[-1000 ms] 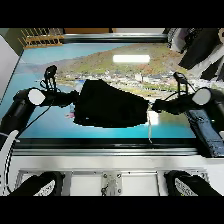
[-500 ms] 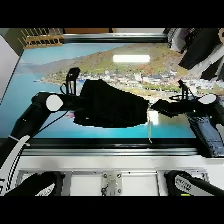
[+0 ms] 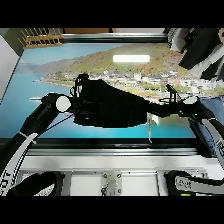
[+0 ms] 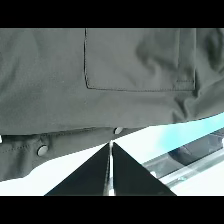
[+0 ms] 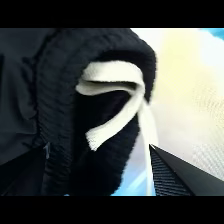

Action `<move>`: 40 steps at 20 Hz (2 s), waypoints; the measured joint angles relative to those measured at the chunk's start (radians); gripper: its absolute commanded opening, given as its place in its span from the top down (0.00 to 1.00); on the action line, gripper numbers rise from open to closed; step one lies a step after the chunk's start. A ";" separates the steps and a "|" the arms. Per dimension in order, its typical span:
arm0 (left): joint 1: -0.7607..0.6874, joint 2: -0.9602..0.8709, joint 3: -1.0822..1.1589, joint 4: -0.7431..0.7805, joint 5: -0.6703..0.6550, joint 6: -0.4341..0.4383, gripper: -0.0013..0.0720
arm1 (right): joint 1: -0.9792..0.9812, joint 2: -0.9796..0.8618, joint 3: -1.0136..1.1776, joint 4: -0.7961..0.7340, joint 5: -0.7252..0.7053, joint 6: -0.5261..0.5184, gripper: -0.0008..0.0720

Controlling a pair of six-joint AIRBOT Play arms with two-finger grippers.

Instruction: Fold the clothes and pants, and hang the long-sleeved shirts on hangers.

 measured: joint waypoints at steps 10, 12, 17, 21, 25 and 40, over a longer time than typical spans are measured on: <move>-0.001 -0.002 0.000 0.000 -0.003 -0.003 0.97 | 0.030 -0.118 0.000 0.156 0.007 -0.006 0.02; -0.001 -0.002 0.000 0.000 -0.003 -0.003 0.97 | 0.052 -0.130 0.000 0.198 0.007 -0.025 0.02; -0.001 -0.002 0.000 0.000 -0.002 -0.003 0.97 | 0.093 -0.148 -0.001 0.270 -0.002 -0.044 0.02; -0.001 -0.002 0.000 0.000 -0.002 -0.003 0.97 | 0.108 -0.156 -0.002 0.335 -0.014 -0.050 0.02; -0.001 -0.002 0.000 -0.001 -0.001 -0.003 0.97 | 0.141 -0.170 -0.002 0.370 -0.019 -0.053 0.02; -0.001 -0.002 0.000 -0.001 0.001 -0.003 0.97 | 0.233 -0.139 0.049 0.541 -0.106 -0.234 0.96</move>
